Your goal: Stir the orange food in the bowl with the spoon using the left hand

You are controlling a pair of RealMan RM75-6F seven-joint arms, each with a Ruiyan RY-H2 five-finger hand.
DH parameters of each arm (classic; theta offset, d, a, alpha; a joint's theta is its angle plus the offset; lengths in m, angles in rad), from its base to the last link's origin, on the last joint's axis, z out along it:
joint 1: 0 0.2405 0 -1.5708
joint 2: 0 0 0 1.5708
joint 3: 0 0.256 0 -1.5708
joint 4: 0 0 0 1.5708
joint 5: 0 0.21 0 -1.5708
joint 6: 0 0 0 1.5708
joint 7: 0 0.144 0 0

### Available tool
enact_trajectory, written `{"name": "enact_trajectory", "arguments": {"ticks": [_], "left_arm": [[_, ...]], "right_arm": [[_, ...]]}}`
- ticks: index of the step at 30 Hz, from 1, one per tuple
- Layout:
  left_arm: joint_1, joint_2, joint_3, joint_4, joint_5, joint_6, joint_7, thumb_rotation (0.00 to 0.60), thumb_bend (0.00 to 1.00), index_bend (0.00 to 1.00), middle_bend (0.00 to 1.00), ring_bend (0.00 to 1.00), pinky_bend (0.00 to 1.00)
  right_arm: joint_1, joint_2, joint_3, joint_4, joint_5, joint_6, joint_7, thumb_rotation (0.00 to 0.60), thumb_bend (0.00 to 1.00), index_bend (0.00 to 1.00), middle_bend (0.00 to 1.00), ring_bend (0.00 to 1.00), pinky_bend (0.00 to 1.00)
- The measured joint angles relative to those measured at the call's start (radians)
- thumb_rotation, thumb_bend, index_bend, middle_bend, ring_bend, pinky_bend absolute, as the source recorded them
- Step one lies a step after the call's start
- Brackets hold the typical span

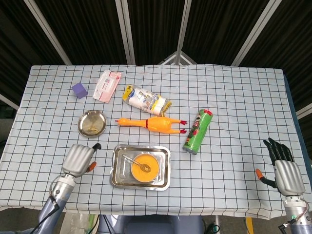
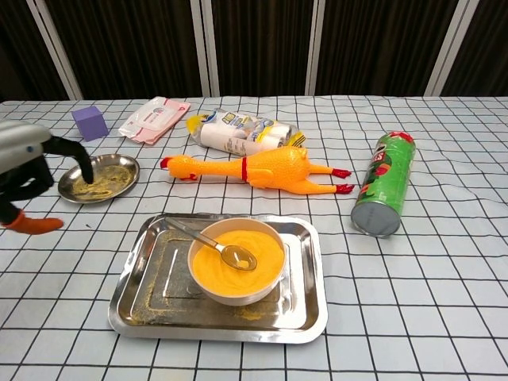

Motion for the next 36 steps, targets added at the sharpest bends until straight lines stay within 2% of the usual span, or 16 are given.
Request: {"name": "enact_trajectory", "arguments": {"ticks": [5,10,19,25,36], "left_arm": [[-0.084,-0.083,-0.072,-0.021,-0.135,-0.051,0.134,0.6,0.43,0.46,0.98,0.91,0.91],[-0.152,-0.17,-0.108,-0.016,-0.21,-0.053,0.252,0.6,0.43,0.46,0.98,0.92,0.91],[-0.218,-0.292,-0.101,0.065,-0.273,-0.024,0.353,0.6,0.43,0.46,0.98,0.92,0.91],[-0.234,-0.345,-0.092,0.121,-0.262,-0.006,0.346,0.6,0.43,0.48,0.98,0.92,0.91],[-0.242,-0.382,-0.082,0.172,-0.238,0.008,0.32,0.6,0.43,0.49,0.98,0.92,0.91]], "right_arm": [[0.001,0.002,0.0,0.0,0.002,-0.005,0.009,0.6,0.37,0.0,0.0,0.0,0.0],[0.002,0.003,0.003,0.001,0.006,-0.007,0.018,0.6,0.37,0.0,0.0,0.0,0.0],[0.003,0.006,0.004,-0.006,0.014,-0.013,0.028,0.6,0.37,0.0,0.0,0.0,0.0],[0.002,0.007,0.005,-0.005,0.019,-0.015,0.028,0.6,0.37,0.0,0.0,0.0,0.0],[0.002,0.008,0.006,-0.007,0.02,-0.016,0.031,0.6,0.37,0.0,0.0,0.0,0.0]]}}
